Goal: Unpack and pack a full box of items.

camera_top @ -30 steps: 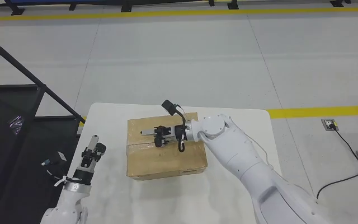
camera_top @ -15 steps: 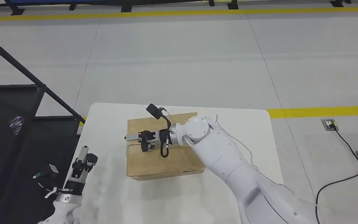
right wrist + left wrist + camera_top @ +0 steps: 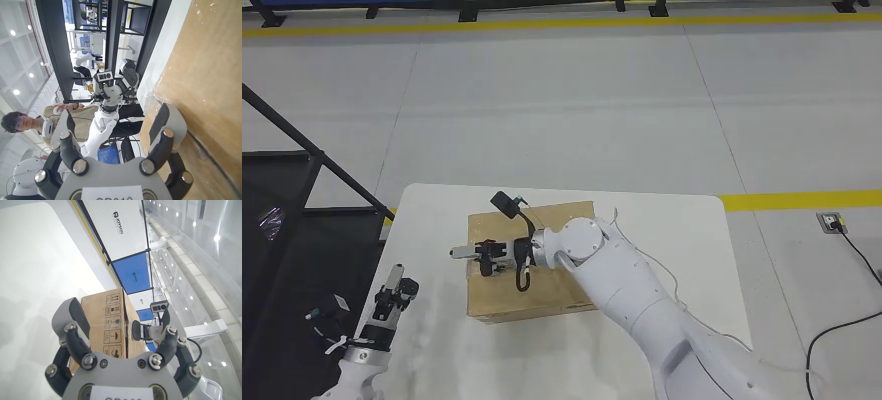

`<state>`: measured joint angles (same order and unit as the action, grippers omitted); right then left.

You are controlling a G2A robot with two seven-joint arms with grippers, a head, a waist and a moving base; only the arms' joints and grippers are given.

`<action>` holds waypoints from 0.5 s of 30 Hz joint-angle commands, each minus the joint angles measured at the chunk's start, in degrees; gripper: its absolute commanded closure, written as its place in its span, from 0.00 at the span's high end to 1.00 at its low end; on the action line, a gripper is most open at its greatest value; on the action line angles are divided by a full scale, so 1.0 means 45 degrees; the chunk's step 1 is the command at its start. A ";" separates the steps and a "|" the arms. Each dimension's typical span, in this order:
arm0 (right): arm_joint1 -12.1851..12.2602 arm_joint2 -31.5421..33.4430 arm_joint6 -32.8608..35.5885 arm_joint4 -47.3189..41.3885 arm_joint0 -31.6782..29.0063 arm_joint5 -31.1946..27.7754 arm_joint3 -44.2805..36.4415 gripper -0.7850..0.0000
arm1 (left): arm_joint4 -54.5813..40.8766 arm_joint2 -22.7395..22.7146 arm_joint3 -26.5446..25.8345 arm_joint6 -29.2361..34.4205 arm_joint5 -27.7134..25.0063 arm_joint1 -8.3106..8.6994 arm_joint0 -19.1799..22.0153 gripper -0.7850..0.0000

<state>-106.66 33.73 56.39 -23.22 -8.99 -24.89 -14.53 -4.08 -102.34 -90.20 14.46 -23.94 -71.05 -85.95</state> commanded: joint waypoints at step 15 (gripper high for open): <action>0.0623 0.0849 0.0921 0.0043 0.0243 -0.0847 0.1081 1.00 | 0.0149 0.0121 -0.0259 0.0230 0.0277 0.0056 0.0310 1.00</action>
<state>-104.18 37.28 60.40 -23.00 -7.81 -28.46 -9.91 -3.35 -101.73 -91.25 15.39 -22.77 -70.82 -84.62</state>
